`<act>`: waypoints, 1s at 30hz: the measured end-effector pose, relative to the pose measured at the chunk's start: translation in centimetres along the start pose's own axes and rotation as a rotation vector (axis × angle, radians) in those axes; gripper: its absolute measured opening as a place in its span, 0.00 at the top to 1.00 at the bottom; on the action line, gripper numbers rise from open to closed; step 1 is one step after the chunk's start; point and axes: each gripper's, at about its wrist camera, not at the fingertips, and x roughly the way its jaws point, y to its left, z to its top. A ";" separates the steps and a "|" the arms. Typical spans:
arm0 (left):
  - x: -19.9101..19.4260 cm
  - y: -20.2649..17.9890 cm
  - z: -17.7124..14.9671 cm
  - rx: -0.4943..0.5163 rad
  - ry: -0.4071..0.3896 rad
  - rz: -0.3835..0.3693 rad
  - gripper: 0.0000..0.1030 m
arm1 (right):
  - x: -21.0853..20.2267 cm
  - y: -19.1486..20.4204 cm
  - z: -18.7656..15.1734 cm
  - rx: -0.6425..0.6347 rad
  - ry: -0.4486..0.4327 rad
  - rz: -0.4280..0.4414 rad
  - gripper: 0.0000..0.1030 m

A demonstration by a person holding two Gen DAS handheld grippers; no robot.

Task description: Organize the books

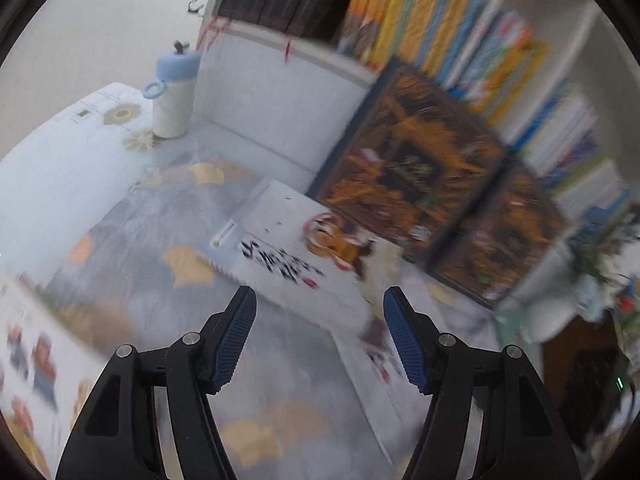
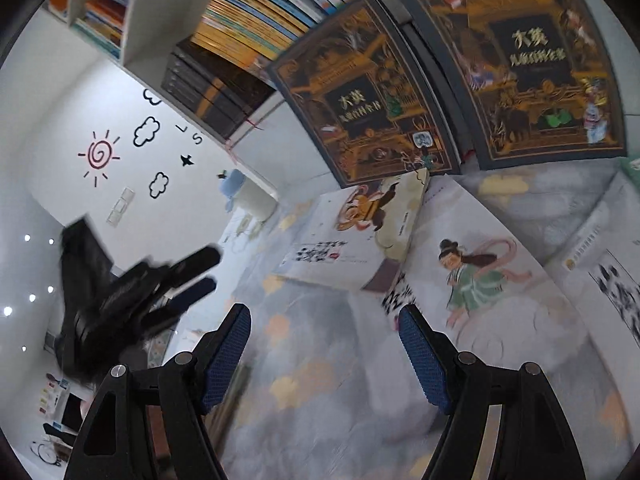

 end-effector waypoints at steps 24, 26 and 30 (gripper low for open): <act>12.2 5.2 2.3 0.002 0.154 0.231 0.26 | 9.9 -2.4 1.9 -0.057 0.106 -0.093 0.23; 11.8 5.0 1.9 0.009 0.182 0.210 0.26 | 9.2 -2.5 1.6 -0.046 0.108 -0.106 0.22; 10.7 3.6 0.1 0.073 0.222 0.194 0.26 | 7.1 -3.1 0.3 -0.003 0.113 -0.120 0.22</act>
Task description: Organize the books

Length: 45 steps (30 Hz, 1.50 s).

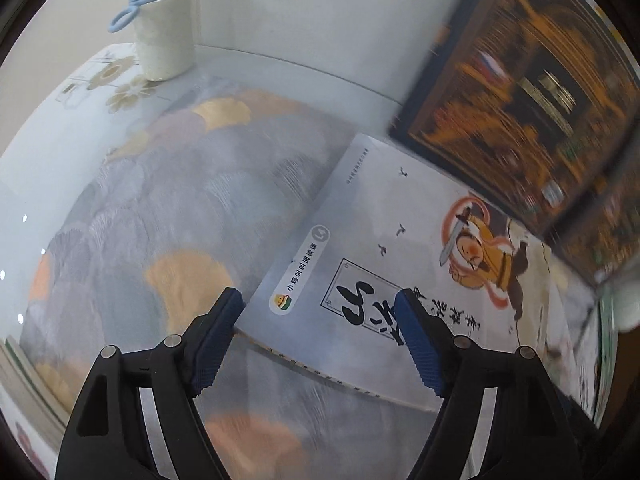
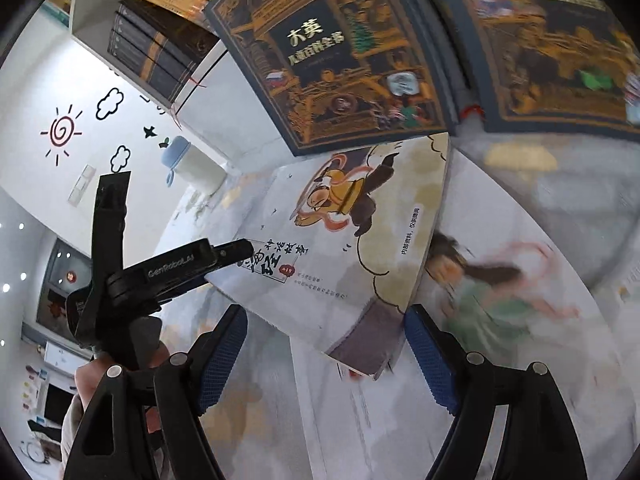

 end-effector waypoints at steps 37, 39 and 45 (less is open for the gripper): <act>-9.2 0.2 -21.2 0.172 0.100 -0.443 0.38 | -4.9 -2.2 -6.3 -0.173 0.042 -0.045 0.25; -9.1 1.0 -21.3 0.152 0.096 -0.458 0.45 | -5.2 -1.9 -8.2 -0.157 0.102 -0.002 0.25; -10.1 1.7 -23.0 0.206 0.097 -0.430 0.46 | -7.5 0.8 -15.5 -0.197 0.152 0.043 0.24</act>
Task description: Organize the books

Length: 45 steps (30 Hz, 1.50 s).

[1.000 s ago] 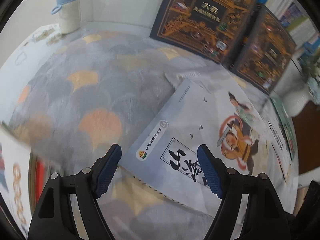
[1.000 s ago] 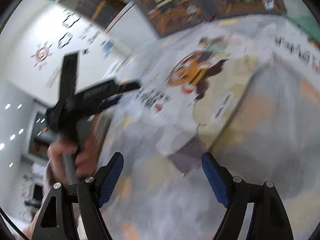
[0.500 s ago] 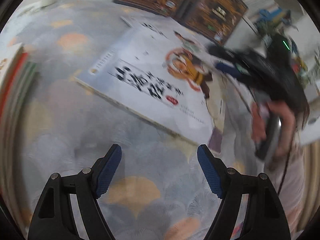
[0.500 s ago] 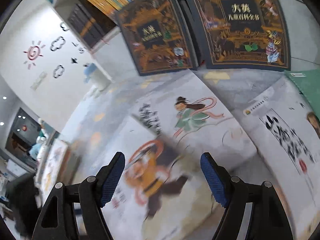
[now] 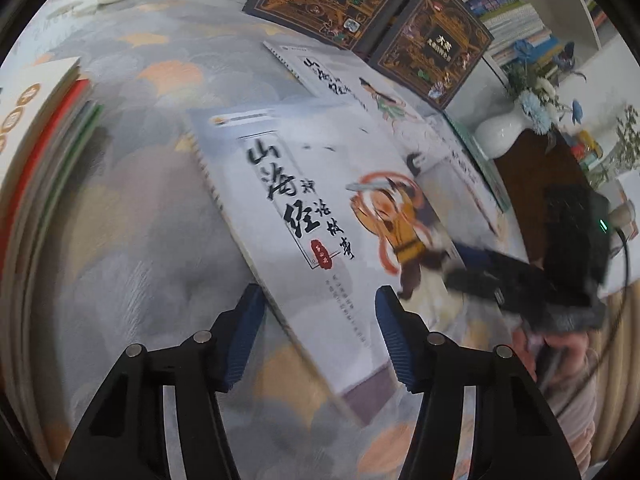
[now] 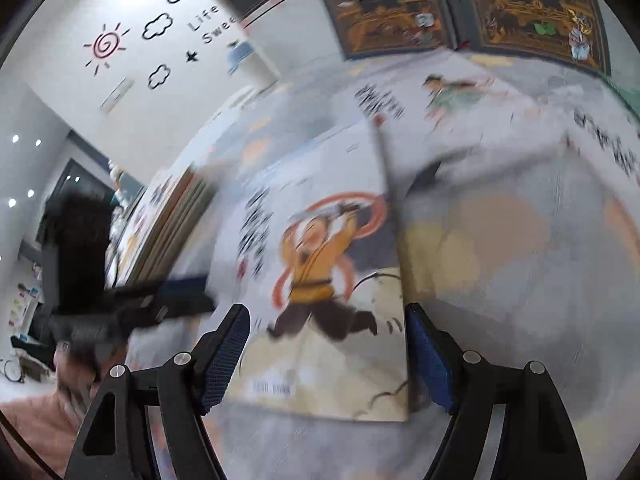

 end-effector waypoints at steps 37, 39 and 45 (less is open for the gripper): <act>-1.4 2.0 -2.7 0.100 -0.184 0.038 0.77 | -0.2 -2.2 -5.2 0.123 -0.137 0.217 0.85; -1.4 2.0 -2.7 0.102 -0.187 0.036 0.77 | -0.3 -2.2 -5.2 0.126 -0.138 0.222 0.85; -1.4 1.6 -2.9 0.123 -0.198 0.064 0.76 | -0.3 -2.4 -5.3 0.128 -0.139 0.229 0.85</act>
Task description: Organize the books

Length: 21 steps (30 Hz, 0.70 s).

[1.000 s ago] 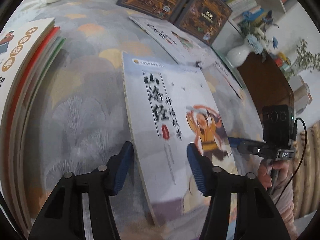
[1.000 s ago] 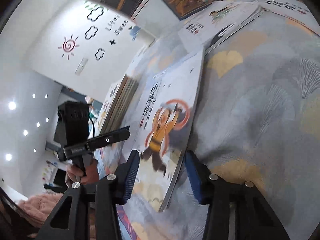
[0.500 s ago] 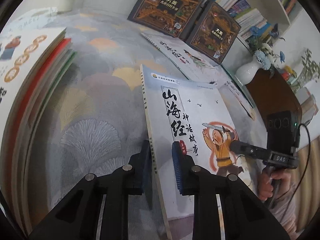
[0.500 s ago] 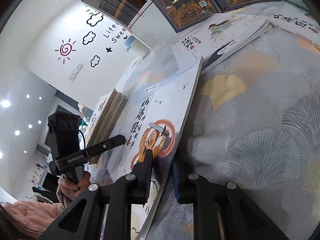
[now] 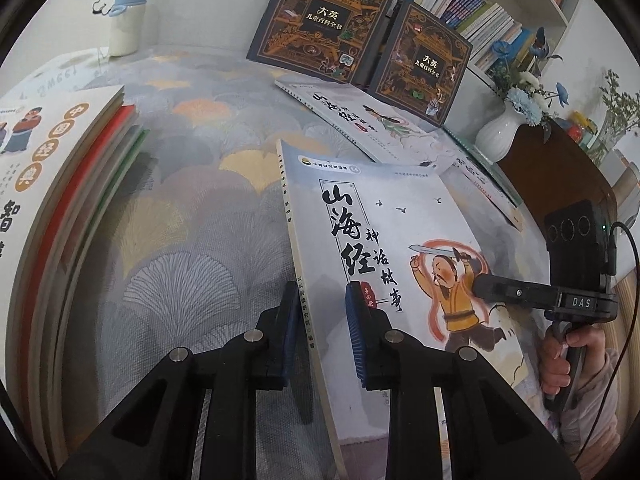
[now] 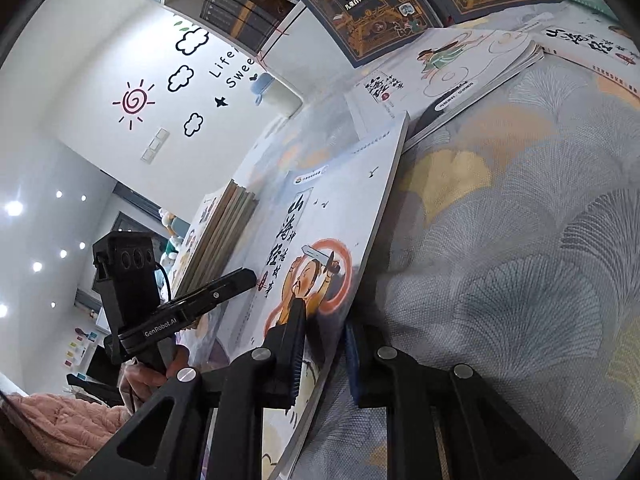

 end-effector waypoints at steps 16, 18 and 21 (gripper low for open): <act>0.0 0.1 -0.1 -0.011 -0.002 -0.015 0.76 | 0.0 0.0 0.2 0.001 -0.002 0.009 0.85; 0.0 0.1 -0.1 -0.010 -0.002 -0.015 0.76 | 0.0 0.0 0.2 0.001 -0.002 0.008 0.85; 0.1 0.1 -0.1 -0.010 -0.003 -0.015 0.76 | 0.0 0.1 0.2 0.001 -0.002 0.009 0.85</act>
